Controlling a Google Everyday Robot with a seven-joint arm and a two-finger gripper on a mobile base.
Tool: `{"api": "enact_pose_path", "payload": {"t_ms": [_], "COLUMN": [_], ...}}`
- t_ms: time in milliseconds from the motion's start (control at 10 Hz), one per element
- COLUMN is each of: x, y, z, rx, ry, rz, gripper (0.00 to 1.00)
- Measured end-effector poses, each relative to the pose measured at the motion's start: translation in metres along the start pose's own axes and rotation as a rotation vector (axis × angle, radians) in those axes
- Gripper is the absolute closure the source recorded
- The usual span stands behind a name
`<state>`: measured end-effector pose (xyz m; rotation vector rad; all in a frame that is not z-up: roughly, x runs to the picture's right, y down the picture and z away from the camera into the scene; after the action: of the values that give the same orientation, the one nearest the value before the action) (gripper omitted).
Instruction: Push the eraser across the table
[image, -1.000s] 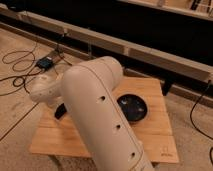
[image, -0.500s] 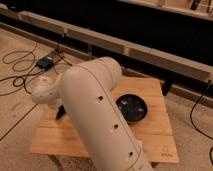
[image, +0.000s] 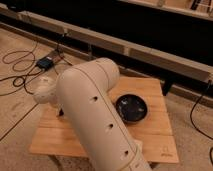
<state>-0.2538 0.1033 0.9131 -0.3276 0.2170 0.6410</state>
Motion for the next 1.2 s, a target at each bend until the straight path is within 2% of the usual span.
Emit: {"api": "enact_pose_path", "payload": {"t_ms": [600, 1200], "x": [-0.013, -0.027], "y": [-0.051, -0.096], "z": [0.016, 0.029], "rx": [0.066, 0.102], "ry": [-0.002, -0.003], "rz": [0.081, 0.16], "gripper": [0.2, 0.2]}}
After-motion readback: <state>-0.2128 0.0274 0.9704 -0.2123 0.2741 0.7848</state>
